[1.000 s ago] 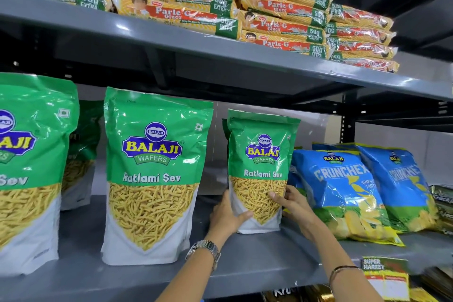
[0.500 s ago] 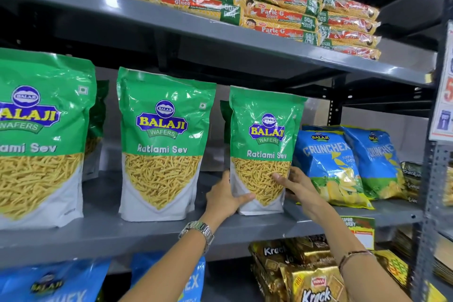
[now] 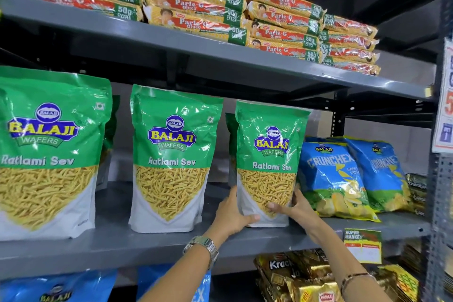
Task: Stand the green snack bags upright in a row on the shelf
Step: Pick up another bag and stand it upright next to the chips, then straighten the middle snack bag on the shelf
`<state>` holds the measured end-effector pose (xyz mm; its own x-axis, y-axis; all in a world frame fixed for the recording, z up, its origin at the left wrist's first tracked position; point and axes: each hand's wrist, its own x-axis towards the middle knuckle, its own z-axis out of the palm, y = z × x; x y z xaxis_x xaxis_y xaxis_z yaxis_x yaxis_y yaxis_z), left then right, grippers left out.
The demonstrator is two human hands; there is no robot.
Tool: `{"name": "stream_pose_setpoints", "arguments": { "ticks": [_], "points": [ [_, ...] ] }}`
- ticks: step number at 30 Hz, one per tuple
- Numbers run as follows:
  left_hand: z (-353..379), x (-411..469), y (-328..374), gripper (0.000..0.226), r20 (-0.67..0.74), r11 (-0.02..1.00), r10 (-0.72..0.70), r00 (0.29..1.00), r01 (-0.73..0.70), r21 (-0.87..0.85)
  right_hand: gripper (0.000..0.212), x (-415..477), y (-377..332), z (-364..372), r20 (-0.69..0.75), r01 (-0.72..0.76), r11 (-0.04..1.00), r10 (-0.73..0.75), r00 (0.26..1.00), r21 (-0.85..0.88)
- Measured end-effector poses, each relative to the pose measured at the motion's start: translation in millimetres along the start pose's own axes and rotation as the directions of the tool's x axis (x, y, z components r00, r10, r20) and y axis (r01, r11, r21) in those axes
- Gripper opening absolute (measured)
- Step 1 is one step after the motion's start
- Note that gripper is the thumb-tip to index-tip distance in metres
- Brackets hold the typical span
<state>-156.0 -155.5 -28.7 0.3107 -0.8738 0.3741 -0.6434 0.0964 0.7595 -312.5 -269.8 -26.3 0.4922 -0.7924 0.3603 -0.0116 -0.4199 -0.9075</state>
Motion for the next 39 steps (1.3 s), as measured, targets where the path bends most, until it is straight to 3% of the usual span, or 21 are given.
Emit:
{"name": "stream_pose_setpoints", "arguments": {
  "ticks": [12, 17, 19, 21, 23, 25, 27, 28, 29, 31, 34, 37, 39],
  "points": [
    [34.7, 18.1, 4.5, 0.080, -0.121, 0.998, -0.058, 0.991, 0.062, 0.033, 0.086, 10.0, 10.2, -24.4, -0.016, -0.050, 0.998, 0.050, 0.999, 0.023],
    [34.9, 14.1, 8.4, 0.089, -0.090, 0.997, -0.073, 0.993, 0.071, -0.023, 0.109, 2.1, 4.5, -20.9, -0.032, -0.002, 1.000, 0.002, 0.999, -0.005],
    [30.5, -0.1, 15.8, 0.102, -0.044, 0.994, -0.072, 0.996, 0.068, -0.090, 0.114, -2.6, 4.5, -13.7, -0.156, 0.063, 0.998, -0.067, 0.985, -0.029],
    [15.0, -16.1, 23.3, 0.108, -0.148, 0.996, 0.058, 0.987, -0.068, -0.063, 0.123, -12.6, -2.9, 2.1, -0.374, 0.135, 0.988, -0.154, 0.915, -0.076],
    [-10.5, -31.5, 23.8, 0.100, -0.361, 0.965, 0.253, 0.898, -0.261, 0.027, 0.111, -24.6, -17.2, 26.1, -0.529, 0.264, 0.961, -0.264, 0.807, -0.078],
    [-41.6, -45.6, 16.8, 0.086, -0.605, 0.934, 0.289, 0.742, -0.357, 0.008, 0.082, -34.0, -38.5, 58.4, -0.512, 0.432, 0.902, -0.376, 0.772, -0.011],
    [-74.7, -61.5, 4.0, 0.082, -0.777, 0.893, 0.157, 0.609, -0.423, -0.151, 0.066, -34.9, -57.3, 94.6, -0.259, 0.461, 0.887, -0.438, 0.861, 0.034],
    [-90.3, -67.9, -4.8, 0.085, -0.803, 0.873, 0.097, 0.588, -0.438, -0.216, 0.071, -31.1, -62.1, 112.7, -0.090, 0.434, 0.900, -0.429, 0.899, 0.036],
    [-104.2, -72.6, -14.8, 0.088, -0.799, 0.872, 0.061, 0.599, -0.422, -0.250, 0.082, -26.2, -64.0, 130.4, 0.046, 0.395, 0.917, -0.397, 0.917, 0.052],
    [-128.6, -75.6, -37.2, 0.098, -0.740, 0.910, 0.030, 0.672, -0.325, -0.257, 0.103, -17.1, -64.6, 162.6, 0.156, 0.301, 0.943, -0.322, 0.934, 0.144],
    [-153.2, -72.1, -59.7, 0.105, -0.631, 0.953, 0.015, 0.776, -0.203, -0.227, 0.099, -9.2, -65.1, 193.5, 0.095, 0.257, 0.927, -0.292, 0.952, 0.274],
    [-166.5, -66.8, -72.1, 0.091, -0.504, 0.959, 0.008, 0.864, -0.149, -0.240, 0.097, -7.8, -66.7, 208.5, 0.026, 0.201, 0.936, -0.217, 0.976, 0.290],
    [-169.2, -62.6, -77.8, 0.095, -0.391, 0.973, -0.009, 0.920, -0.081, -0.214, 0.100, -5.8, -65.8, 208.9, 0.003, 0.170, 0.942, -0.178, 0.984, 0.291]
  ]
}}
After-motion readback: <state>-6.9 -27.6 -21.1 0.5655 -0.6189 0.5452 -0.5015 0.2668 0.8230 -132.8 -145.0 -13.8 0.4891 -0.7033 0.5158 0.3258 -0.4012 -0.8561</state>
